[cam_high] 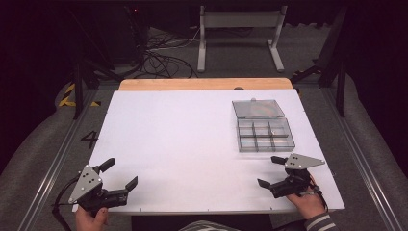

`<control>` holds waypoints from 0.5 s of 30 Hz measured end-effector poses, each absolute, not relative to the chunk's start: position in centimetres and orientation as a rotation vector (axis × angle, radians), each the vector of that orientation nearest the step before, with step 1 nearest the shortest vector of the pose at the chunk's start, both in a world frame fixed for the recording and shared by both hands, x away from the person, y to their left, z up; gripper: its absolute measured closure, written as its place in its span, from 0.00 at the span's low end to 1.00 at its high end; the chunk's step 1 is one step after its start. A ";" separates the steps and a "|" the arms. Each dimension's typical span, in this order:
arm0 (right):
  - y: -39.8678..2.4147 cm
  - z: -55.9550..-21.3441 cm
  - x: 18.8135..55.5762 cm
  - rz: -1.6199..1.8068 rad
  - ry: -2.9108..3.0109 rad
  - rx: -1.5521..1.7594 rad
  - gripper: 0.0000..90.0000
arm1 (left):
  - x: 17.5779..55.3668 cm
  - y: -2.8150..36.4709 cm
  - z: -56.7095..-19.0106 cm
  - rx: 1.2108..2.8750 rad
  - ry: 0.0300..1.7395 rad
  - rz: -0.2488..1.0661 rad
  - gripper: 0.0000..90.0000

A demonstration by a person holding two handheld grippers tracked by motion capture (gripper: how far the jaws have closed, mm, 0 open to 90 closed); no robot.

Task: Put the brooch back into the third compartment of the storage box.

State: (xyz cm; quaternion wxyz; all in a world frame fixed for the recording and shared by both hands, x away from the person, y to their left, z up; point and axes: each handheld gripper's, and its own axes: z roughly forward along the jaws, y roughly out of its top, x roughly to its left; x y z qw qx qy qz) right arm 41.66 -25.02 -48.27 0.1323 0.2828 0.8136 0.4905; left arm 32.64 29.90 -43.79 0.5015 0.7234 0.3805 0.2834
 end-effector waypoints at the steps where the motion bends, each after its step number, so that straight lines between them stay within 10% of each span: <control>1: -25.1 -48.3 41.6 1.422 2.360 0.823 0.01 | 32.7 29.9 -43.8 1.749 0.920 0.684 0.05; 15: -25.3 -48.3 41.6 1.418 2.347 0.839 0.01 | 32.7 29.8 -43.8 1.750 0.918 0.689 0.05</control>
